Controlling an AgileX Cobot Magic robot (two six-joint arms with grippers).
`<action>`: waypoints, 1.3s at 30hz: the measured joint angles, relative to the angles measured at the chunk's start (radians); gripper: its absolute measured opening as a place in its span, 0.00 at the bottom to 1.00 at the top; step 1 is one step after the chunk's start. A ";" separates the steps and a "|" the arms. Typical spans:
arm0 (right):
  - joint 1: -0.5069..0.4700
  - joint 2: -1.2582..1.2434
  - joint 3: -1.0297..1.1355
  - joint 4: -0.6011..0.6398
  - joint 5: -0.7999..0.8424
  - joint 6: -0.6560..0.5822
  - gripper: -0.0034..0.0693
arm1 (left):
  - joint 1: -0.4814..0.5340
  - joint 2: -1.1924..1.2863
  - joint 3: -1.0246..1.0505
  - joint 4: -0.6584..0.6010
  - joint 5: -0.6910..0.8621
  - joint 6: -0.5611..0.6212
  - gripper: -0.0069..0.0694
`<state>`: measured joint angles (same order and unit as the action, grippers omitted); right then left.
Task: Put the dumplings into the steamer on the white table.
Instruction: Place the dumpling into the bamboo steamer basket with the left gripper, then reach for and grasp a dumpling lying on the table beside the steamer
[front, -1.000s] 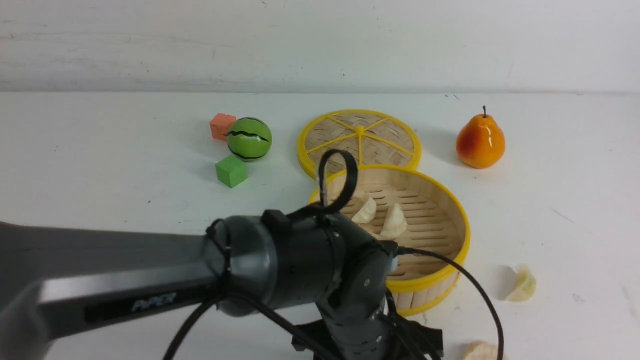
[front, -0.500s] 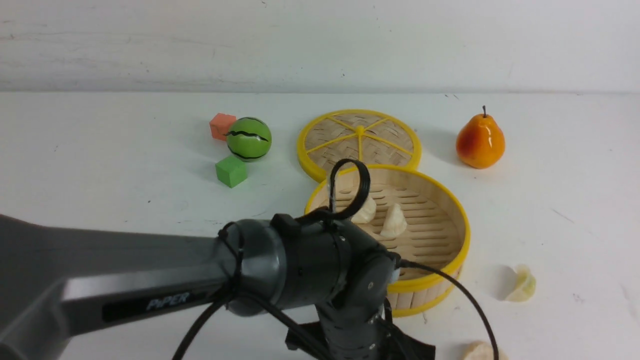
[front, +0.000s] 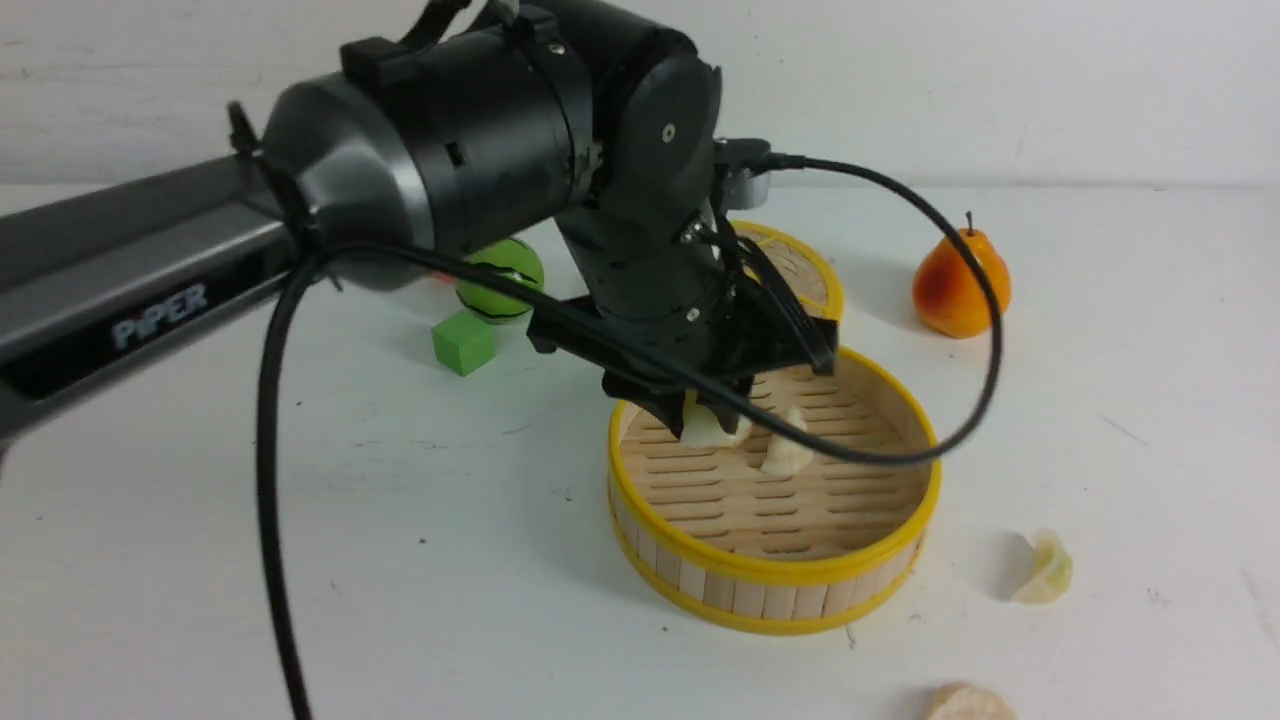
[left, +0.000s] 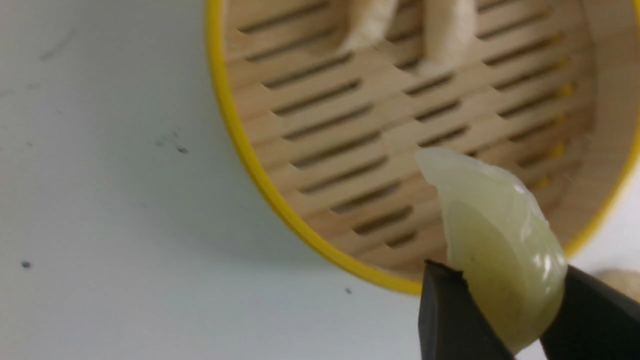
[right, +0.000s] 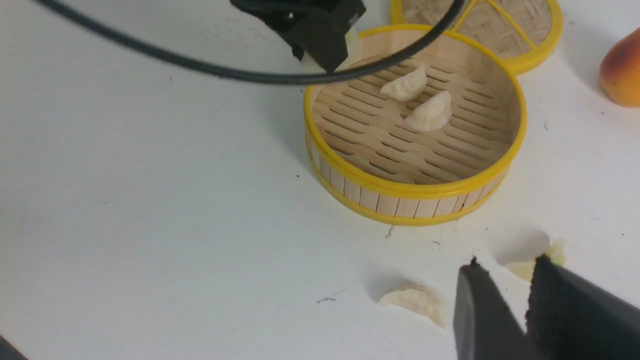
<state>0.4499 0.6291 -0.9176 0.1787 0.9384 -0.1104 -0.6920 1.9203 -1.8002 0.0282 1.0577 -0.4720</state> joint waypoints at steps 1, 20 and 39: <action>0.000 0.000 0.000 0.000 0.000 0.000 0.27 | 0.010 0.023 -0.017 0.000 0.000 0.005 0.39; 0.000 0.000 0.017 -0.004 -0.017 0.000 0.29 | 0.049 0.267 -0.066 0.040 -0.122 0.019 0.63; 0.000 0.165 -0.048 -0.108 0.206 -0.073 0.02 | 0.030 -0.140 -0.203 0.046 0.185 0.242 0.31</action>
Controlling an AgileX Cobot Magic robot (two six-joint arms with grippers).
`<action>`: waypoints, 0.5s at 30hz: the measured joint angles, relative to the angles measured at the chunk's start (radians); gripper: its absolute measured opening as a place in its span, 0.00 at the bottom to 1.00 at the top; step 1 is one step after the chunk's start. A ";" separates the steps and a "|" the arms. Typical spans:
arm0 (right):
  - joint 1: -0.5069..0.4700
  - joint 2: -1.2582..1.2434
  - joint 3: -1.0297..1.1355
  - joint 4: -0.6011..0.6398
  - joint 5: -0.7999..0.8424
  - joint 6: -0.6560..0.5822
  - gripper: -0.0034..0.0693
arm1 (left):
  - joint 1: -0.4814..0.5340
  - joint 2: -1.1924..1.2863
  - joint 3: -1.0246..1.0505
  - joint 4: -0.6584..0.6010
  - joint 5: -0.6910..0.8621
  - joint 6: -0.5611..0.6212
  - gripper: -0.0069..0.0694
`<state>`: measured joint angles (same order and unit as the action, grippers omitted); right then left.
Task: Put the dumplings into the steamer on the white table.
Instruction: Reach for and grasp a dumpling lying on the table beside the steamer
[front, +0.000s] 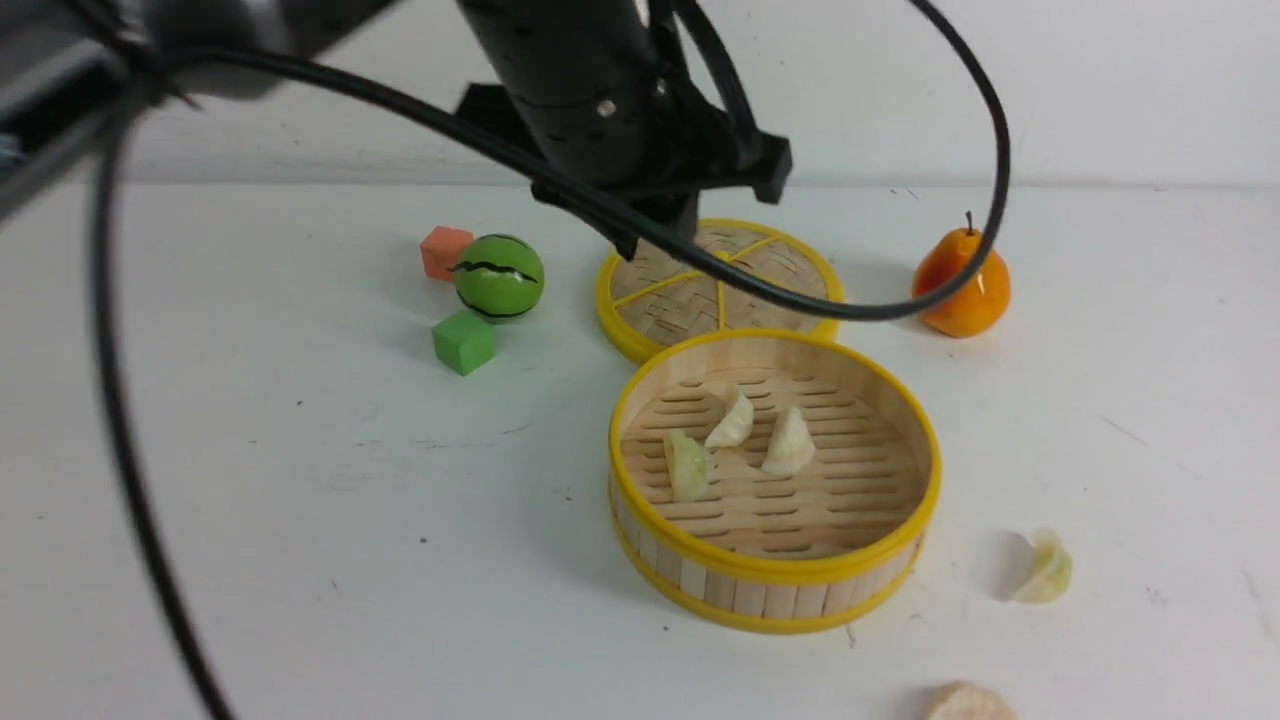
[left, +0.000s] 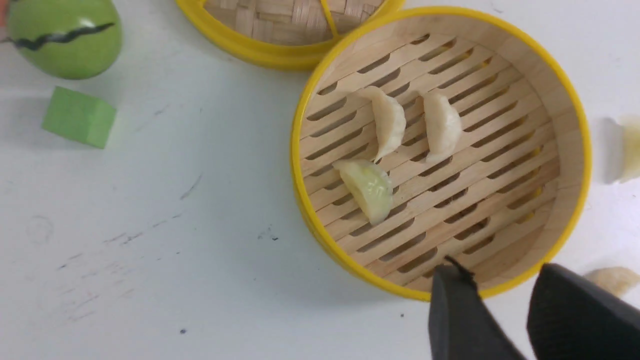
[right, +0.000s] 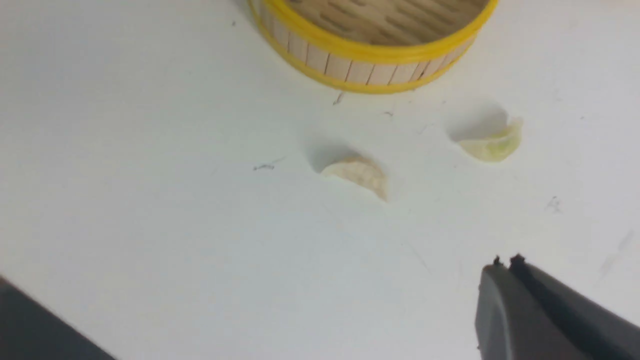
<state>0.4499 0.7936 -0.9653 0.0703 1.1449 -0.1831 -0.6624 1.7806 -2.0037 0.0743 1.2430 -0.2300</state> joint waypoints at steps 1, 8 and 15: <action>0.000 0.013 0.000 0.015 0.006 -0.019 0.02 | 0.000 -0.034 0.040 0.001 0.000 0.005 0.27; 0.000 0.138 -0.019 0.084 0.042 -0.155 0.02 | 0.000 -0.335 0.452 0.002 0.000 0.016 0.07; 0.000 0.325 -0.114 0.112 0.078 -0.280 0.02 | 0.000 -0.609 0.856 -0.020 -0.050 0.016 0.07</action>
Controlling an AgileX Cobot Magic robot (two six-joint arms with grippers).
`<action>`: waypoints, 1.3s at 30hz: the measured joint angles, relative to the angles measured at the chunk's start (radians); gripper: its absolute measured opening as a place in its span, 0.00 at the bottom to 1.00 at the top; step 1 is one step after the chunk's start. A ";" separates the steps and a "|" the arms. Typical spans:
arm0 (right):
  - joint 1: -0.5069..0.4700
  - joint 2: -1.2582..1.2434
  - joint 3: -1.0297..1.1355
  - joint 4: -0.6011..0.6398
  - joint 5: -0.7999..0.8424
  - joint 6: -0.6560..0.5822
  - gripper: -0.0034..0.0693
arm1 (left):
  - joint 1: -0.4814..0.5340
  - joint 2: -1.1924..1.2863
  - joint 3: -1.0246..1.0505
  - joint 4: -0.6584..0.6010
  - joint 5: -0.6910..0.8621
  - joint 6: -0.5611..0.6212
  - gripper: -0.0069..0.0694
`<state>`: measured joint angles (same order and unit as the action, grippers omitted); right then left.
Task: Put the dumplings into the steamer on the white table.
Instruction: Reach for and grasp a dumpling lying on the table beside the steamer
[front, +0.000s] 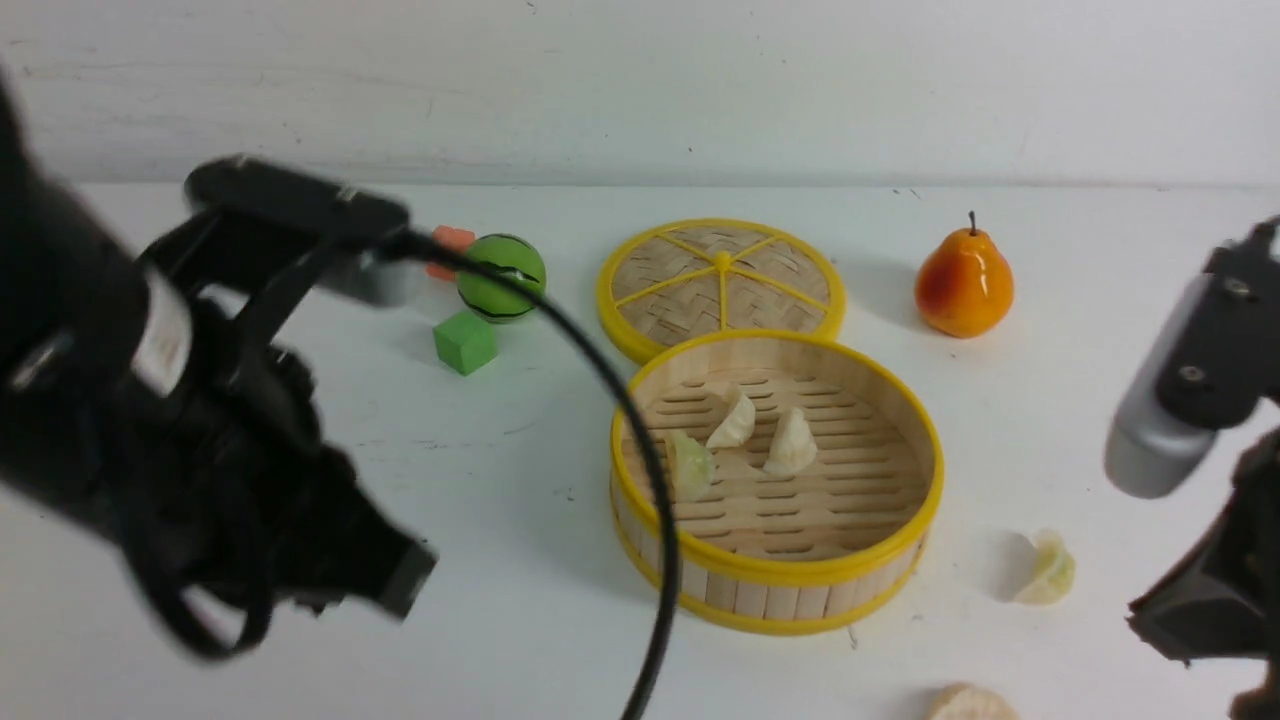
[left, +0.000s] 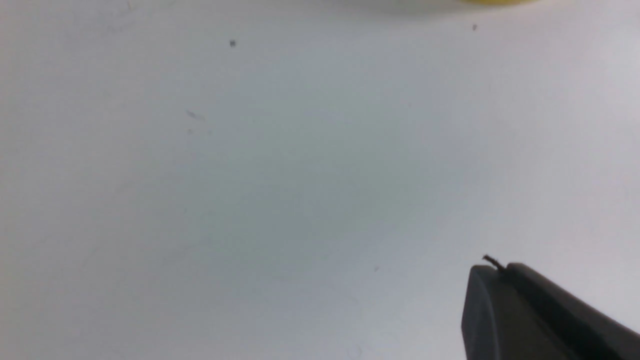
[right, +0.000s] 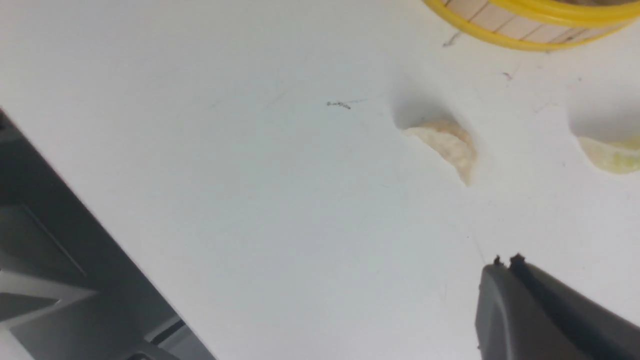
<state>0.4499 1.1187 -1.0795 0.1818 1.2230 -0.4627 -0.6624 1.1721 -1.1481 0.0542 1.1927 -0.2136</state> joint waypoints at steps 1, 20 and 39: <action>0.000 0.043 -0.027 0.013 0.010 -0.030 0.02 | 0.000 -0.044 0.056 -0.008 -0.015 0.000 0.07; -0.089 0.536 -0.100 0.005 -0.043 -0.402 0.18 | 0.000 -0.323 0.263 -0.019 -0.037 -0.019 0.07; -0.089 0.768 -0.100 0.001 -0.198 -0.684 0.55 | 0.000 -0.323 0.267 0.014 -0.038 -0.019 0.07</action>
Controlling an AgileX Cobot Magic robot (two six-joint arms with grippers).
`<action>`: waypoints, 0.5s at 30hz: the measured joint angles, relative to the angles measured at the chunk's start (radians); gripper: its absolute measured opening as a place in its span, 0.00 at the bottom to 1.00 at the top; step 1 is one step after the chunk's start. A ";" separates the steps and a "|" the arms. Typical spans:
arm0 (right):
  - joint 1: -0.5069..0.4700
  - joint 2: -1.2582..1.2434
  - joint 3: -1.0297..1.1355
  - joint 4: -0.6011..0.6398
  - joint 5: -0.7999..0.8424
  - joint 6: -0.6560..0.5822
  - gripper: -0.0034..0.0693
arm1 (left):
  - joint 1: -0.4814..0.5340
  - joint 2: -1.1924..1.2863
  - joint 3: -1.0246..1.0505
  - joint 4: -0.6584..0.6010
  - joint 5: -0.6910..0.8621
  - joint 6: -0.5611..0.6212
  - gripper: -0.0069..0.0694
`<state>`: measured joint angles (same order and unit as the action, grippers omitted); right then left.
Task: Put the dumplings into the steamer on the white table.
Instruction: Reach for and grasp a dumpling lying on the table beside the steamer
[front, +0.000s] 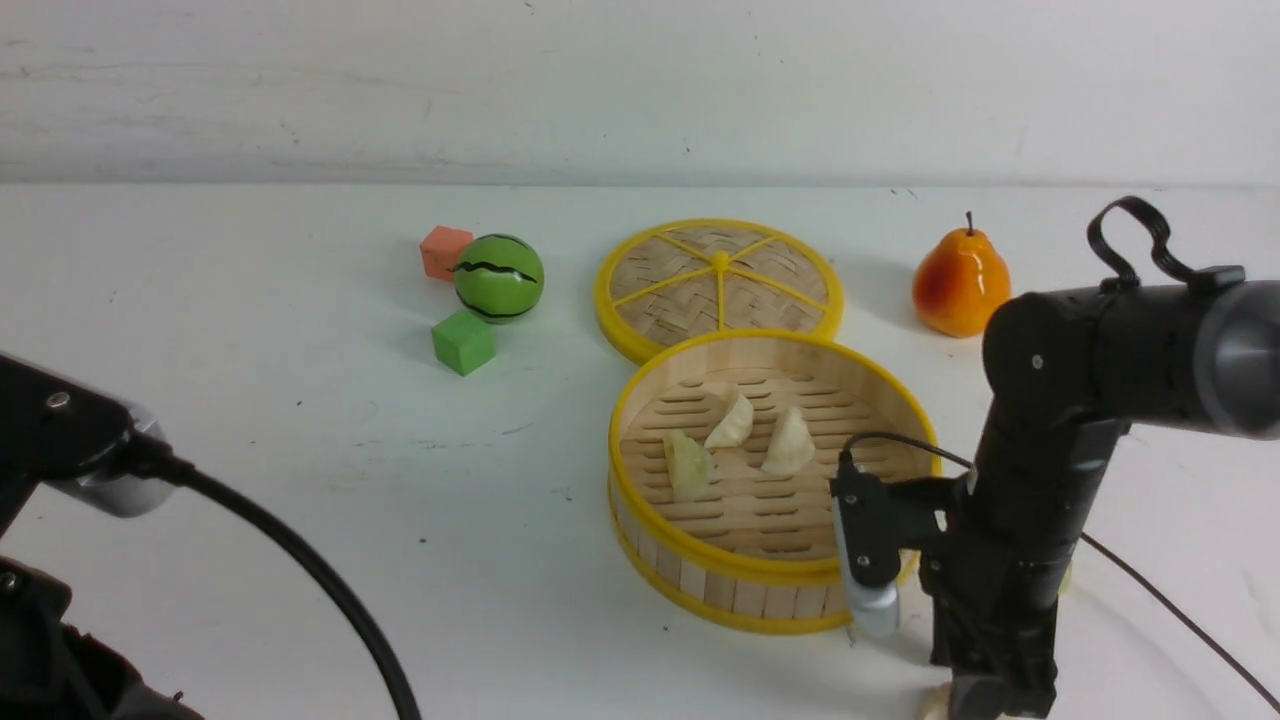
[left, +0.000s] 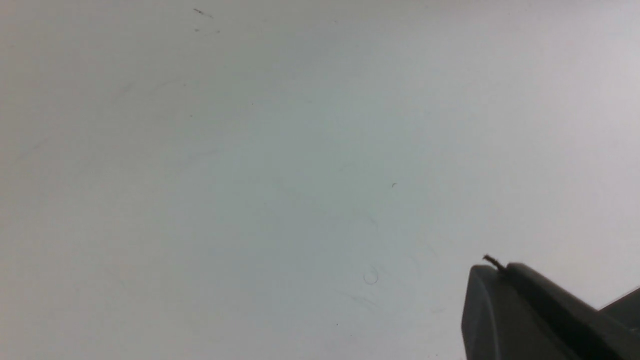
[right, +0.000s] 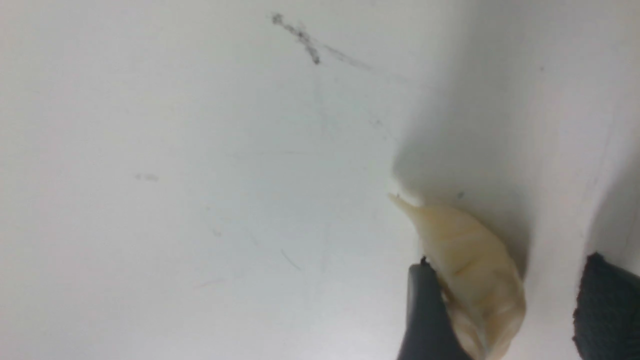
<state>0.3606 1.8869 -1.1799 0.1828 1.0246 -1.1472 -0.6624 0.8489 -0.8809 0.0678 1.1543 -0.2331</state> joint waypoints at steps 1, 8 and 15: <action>0.000 0.003 0.000 -0.004 0.000 0.000 0.52 | 0.000 0.000 0.000 0.005 0.000 0.000 0.07; 0.000 0.019 -0.013 -0.009 0.027 0.048 0.32 | 0.000 0.000 0.000 0.023 -0.001 0.000 0.07; 0.028 -0.037 -0.038 -0.089 0.128 0.247 0.32 | 0.000 0.000 0.000 0.026 -0.003 0.000 0.07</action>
<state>0.3887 1.8502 -1.2176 0.0937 1.1526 -0.9000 -0.6624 0.8489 -0.8809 0.0937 1.1514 -0.2331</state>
